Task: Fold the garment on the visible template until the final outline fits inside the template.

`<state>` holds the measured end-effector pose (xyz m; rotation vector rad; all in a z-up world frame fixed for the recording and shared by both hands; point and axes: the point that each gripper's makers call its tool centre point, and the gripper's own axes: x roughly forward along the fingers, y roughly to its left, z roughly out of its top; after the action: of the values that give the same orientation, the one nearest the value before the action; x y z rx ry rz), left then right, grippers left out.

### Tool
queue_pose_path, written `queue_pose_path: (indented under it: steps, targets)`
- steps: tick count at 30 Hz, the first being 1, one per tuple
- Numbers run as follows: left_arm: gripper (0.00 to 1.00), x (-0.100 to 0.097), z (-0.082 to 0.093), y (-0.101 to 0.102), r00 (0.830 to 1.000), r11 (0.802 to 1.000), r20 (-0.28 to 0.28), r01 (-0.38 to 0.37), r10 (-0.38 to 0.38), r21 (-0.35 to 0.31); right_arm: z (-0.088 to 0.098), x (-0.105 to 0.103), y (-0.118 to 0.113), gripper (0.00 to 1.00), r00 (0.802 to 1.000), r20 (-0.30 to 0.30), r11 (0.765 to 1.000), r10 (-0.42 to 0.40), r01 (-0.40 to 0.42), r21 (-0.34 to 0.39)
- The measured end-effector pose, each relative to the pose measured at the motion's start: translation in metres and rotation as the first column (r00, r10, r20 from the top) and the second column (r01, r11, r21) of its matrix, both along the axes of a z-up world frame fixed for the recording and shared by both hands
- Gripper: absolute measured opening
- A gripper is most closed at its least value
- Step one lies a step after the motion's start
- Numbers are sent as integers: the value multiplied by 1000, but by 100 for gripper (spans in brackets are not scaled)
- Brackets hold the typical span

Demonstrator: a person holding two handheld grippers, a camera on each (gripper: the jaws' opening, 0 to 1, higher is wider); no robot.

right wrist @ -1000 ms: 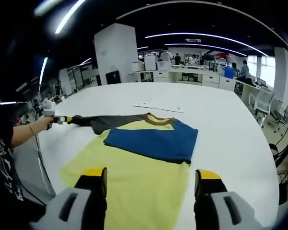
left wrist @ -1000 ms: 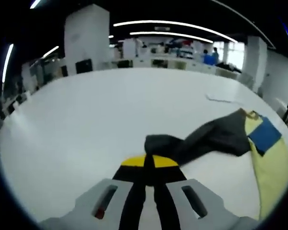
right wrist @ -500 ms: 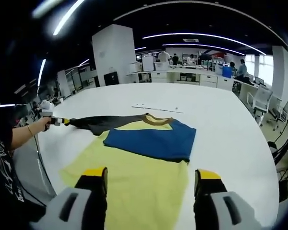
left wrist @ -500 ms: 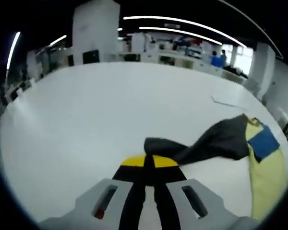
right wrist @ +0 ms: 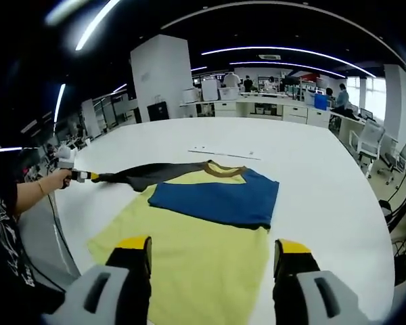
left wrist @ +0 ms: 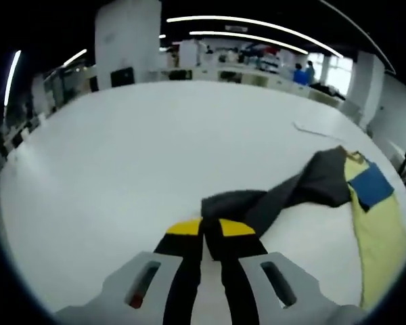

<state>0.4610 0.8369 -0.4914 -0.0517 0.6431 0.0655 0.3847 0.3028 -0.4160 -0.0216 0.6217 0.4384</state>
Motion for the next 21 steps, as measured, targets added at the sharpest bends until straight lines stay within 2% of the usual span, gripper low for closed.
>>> queue_pose_path:
  steps: [2,6,8,12,15,19,20,21]
  targets:
    - [12,-1,0,0,1000,1000,5,18,-18,4,0,0,-1,73,1000,-1,1000,-3,3,0]
    - [21,-3,10,-3,991,992,69,113,-117,60,0,0,0,73,1000,-1,1000,-4,4,-1]
    - [26,-8,9,-5,985,983,62,155,-161,96,-1,0,-1,73,1000,-4,1000,-2,2,-1]
    - [32,-11,8,-8,976,971,51,205,-213,126,-3,0,1,73,1000,-10,1000,3,-3,-3]
    - [35,-9,13,-12,959,948,61,261,-276,181,-4,0,3,73,1000,-10,1000,5,-5,-2]
    - [35,-6,11,-16,932,898,10,346,-362,271,-6,0,4,73,1000,-14,1000,-1,1,-1]
    - [34,-4,9,-16,927,884,-10,359,-374,300,-6,0,5,73,1000,-15,1000,-2,2,0]
    - [32,-4,9,-14,927,878,-18,361,-374,314,-7,0,5,73,1000,-17,1000,-5,5,2]
